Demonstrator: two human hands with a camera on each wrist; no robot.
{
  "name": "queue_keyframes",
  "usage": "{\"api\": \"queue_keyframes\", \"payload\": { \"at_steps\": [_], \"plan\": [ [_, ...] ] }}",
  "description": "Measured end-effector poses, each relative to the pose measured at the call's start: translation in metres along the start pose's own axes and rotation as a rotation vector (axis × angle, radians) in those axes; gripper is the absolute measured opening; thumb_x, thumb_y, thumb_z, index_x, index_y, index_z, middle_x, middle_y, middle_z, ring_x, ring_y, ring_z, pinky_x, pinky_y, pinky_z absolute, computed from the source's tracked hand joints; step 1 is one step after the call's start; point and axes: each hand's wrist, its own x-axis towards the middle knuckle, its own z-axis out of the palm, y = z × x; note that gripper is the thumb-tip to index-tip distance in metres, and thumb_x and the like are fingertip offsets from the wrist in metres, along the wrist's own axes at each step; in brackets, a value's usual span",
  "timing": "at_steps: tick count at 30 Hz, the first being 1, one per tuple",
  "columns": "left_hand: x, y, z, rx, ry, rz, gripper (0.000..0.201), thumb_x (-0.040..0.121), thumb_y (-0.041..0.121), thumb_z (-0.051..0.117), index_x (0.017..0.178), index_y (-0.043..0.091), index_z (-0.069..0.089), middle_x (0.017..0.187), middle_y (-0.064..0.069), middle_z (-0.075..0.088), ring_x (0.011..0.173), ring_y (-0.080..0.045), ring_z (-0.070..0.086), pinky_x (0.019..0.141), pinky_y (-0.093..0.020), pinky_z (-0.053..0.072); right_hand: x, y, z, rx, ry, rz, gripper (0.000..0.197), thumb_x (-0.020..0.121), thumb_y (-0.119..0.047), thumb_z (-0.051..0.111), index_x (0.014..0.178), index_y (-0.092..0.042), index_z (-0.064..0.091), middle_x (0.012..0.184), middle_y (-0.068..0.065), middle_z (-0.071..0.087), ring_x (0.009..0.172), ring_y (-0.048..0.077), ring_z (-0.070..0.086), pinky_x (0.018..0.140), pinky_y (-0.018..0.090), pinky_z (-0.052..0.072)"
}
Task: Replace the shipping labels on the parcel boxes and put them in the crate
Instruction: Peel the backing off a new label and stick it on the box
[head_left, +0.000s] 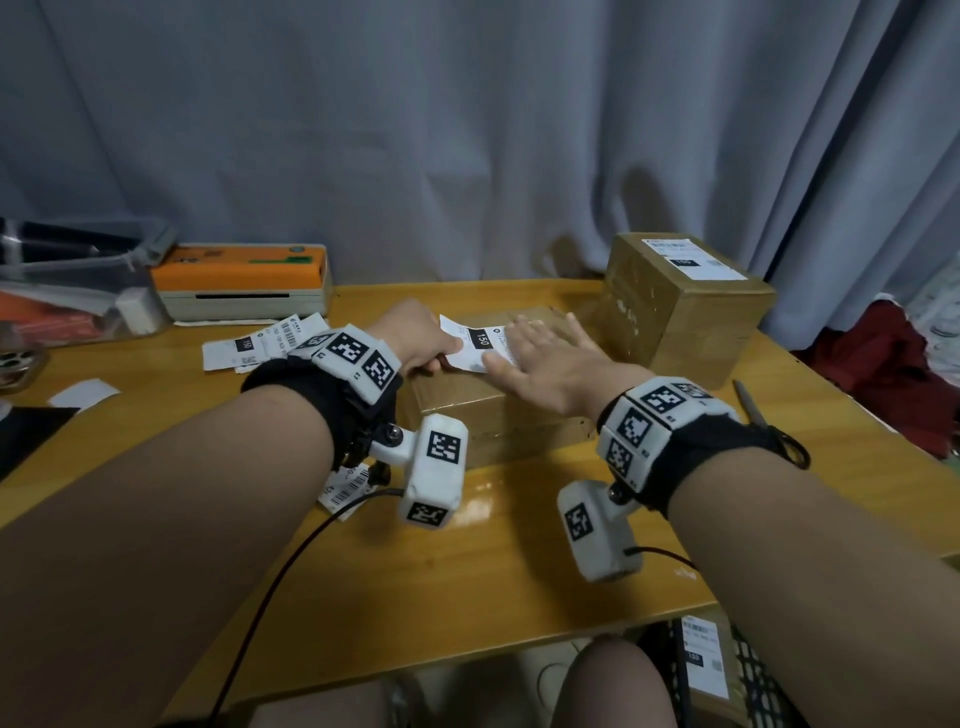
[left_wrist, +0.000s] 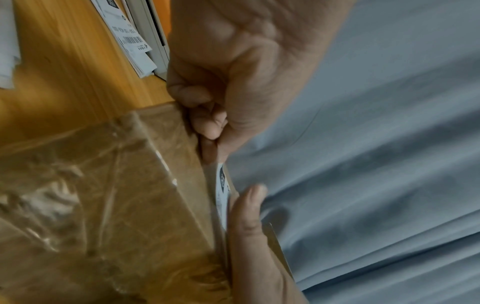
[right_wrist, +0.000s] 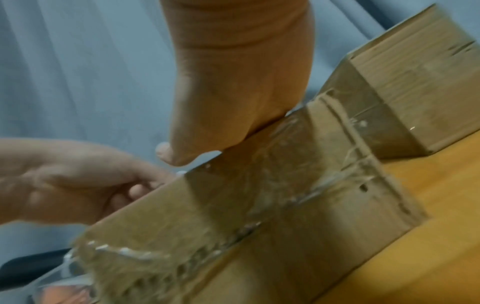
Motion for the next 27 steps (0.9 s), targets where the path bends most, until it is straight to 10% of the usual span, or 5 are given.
{"api": "queue_keyframes", "payload": {
  "at_steps": [9,14,17,20,27],
  "plan": [
    [-0.005,-0.001,-0.006,0.037,-0.010,0.087,0.026,0.091,0.016,0.058,0.066,0.008,0.054,0.052,-0.001,0.057,0.029,-0.001,0.047,0.034,-0.012,0.035,-0.004,0.011,-0.005,0.253,-0.009,-0.084,0.056,0.101,-0.046,0.006,0.152,-0.024,0.008,0.160,-0.007,0.002,0.147,0.007,-0.002,0.120,0.035,-0.007],
    [-0.009,0.013,-0.011,0.613,0.202,0.265,0.035,0.097,0.030,0.045,0.111,0.000,0.056,0.103,-0.012,0.061,0.099,-0.029,0.057,0.077,-0.033,0.044,0.005,0.020,0.006,0.156,0.052,-0.078,0.051,0.103,-0.036,0.017,0.152,-0.025,0.010,0.160,-0.006,0.002,0.147,0.011,0.001,0.119,0.039,-0.004],
    [-0.011,0.018,0.018,0.766,-0.004,0.392,0.048,0.102,0.028,0.028,0.145,0.008,0.029,0.153,-0.012,0.026,0.142,-0.030,0.021,0.115,-0.044,0.017,0.008,0.019,0.009,0.161,0.058,-0.061,0.051,0.103,-0.033,0.018,0.152,-0.026,0.009,0.160,-0.007,0.001,0.147,0.011,0.000,0.119,0.039,-0.004],
    [-0.008,0.011,0.036,0.750,-0.219,0.302,0.054,0.103,0.035,0.016,0.152,0.016,0.001,0.160,-0.001,-0.006,0.147,-0.021,-0.005,0.119,-0.044,-0.002,0.009,0.020,0.010,0.181,0.048,-0.054,0.051,0.102,-0.033,0.018,0.152,-0.027,0.008,0.160,-0.008,0.002,0.147,0.009,-0.001,0.118,0.038,-0.004],
    [-0.015,-0.022,0.000,0.806,-0.226,0.132,0.058,0.097,0.056,0.007,0.149,0.035,-0.010,0.155,0.015,-0.019,0.145,-0.019,-0.014,0.112,-0.057,-0.014,0.003,0.029,0.005,0.117,0.043,0.012,0.054,0.102,-0.041,0.014,0.152,-0.024,0.003,0.160,-0.006,-0.004,0.147,0.009,-0.005,0.117,0.043,-0.007]
  ]
}}
